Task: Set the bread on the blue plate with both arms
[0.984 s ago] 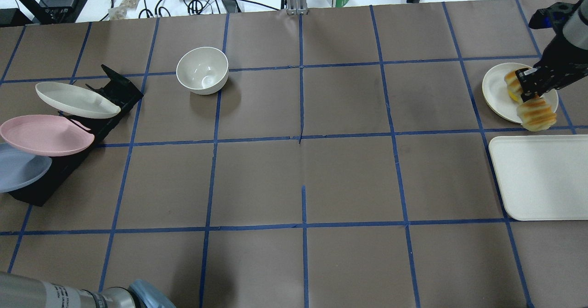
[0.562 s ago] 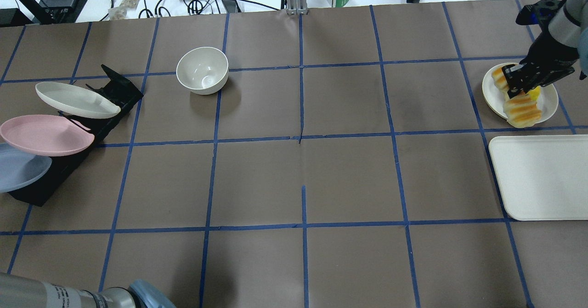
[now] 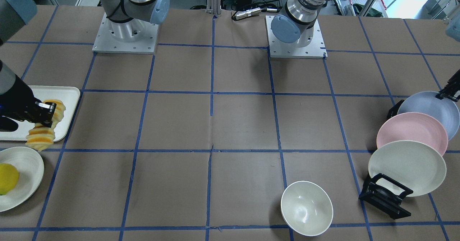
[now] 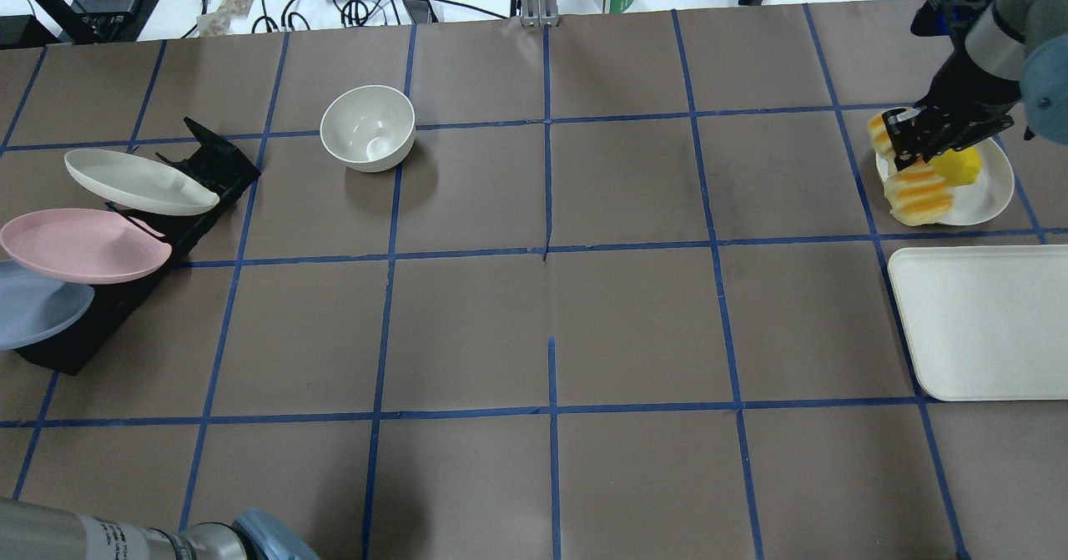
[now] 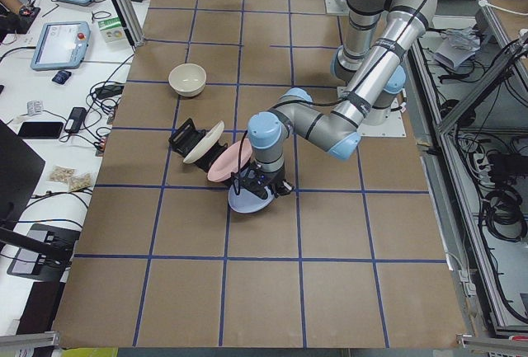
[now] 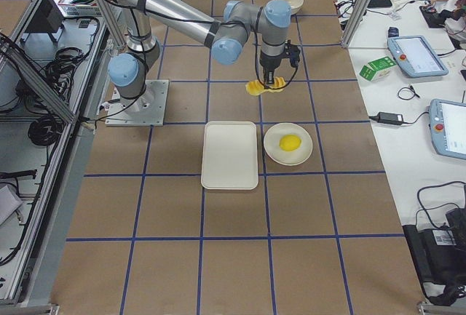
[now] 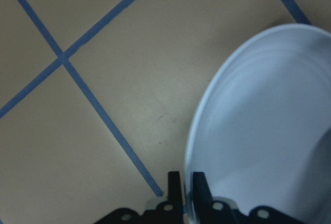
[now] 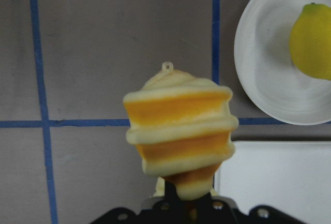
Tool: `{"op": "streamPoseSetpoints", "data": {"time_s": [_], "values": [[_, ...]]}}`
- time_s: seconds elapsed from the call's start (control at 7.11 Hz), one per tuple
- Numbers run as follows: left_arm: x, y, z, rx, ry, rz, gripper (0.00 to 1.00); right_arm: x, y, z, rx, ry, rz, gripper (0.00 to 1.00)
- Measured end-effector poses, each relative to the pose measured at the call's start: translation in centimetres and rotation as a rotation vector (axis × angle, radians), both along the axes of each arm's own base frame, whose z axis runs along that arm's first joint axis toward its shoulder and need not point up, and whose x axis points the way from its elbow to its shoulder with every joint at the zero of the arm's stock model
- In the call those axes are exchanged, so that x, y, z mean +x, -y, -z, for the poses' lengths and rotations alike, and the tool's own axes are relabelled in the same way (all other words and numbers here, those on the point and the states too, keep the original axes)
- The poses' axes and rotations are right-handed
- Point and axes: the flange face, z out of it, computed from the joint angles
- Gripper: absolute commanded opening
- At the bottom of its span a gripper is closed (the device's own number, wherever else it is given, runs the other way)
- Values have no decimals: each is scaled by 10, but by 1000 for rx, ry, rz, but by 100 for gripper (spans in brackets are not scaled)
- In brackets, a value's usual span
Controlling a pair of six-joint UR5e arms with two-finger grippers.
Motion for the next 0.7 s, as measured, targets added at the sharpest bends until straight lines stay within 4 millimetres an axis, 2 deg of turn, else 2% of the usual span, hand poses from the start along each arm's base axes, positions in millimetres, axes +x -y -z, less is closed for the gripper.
{"op": "streamPoseSetpoints", "data": {"time_s": [0.14, 0.42, 0.7], "values": [[-1, 0, -1, 6, -8, 0, 0, 25, -1, -2, 1, 3, 9, 0], [-2, -2, -8, 11, -11, -1, 0, 62, -9, -11, 3, 20, 32, 0], [-3, -3, -23, 3, 13, 0, 0, 103, -14, -14, 0, 36, 44, 0]]}}
